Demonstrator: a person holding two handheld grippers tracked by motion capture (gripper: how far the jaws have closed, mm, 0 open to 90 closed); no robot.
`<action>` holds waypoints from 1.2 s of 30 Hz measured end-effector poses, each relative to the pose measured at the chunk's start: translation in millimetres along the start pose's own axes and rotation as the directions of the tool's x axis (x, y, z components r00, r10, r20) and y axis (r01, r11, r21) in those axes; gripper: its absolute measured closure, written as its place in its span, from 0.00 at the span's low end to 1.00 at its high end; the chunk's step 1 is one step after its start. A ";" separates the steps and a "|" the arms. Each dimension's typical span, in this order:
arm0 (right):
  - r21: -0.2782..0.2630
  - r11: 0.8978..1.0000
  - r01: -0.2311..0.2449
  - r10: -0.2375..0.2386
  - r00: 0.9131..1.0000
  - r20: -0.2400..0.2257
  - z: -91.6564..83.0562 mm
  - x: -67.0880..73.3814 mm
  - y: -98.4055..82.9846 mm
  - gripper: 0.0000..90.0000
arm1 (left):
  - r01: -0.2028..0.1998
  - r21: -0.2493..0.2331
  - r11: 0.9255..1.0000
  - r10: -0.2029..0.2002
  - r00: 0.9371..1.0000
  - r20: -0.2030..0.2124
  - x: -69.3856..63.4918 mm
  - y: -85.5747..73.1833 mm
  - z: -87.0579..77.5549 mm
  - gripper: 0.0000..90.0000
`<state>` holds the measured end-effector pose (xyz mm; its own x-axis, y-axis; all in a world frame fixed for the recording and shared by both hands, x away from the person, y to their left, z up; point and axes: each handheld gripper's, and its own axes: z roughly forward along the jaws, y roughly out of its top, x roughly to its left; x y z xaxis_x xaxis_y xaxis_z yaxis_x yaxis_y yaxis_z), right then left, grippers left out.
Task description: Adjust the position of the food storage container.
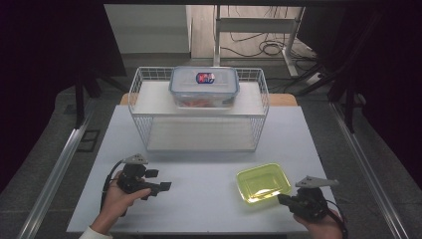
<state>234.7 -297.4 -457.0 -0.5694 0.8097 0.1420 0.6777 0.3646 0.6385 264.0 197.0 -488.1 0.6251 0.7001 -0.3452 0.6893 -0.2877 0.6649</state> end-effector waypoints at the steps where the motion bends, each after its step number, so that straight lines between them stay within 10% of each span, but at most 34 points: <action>1: -0.005 1.000 -0.012 0.012 1.000 0.010 -0.6 -4.7 1.7 0.99 | 0.003 0.001 1.000 -0.003 1.000 0.000 -0.5 -0.2 0.4 0.25; 15: -0.032 0.995 -0.095 0.099 0.987 0.127 23.0 -61.8 34.8 0.99 | -0.007 0.014 1.000 0.007 1.000 0.002 -5.6 -2.6 5.7 0.25; 36: 0.040 0.996 -0.080 0.076 0.991 0.106 34.3 -46.1 14.6 0.99 | -0.008 0.011 1.000 0.008 1.000 0.000 -3.6 -2.6 5.0 0.24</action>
<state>286.8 -313.6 -480.1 -0.4639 0.8792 0.1087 0.7392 0.3165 0.5945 261.8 192.0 -491.8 0.6310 0.6973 -0.3399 0.6880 -0.3006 0.6605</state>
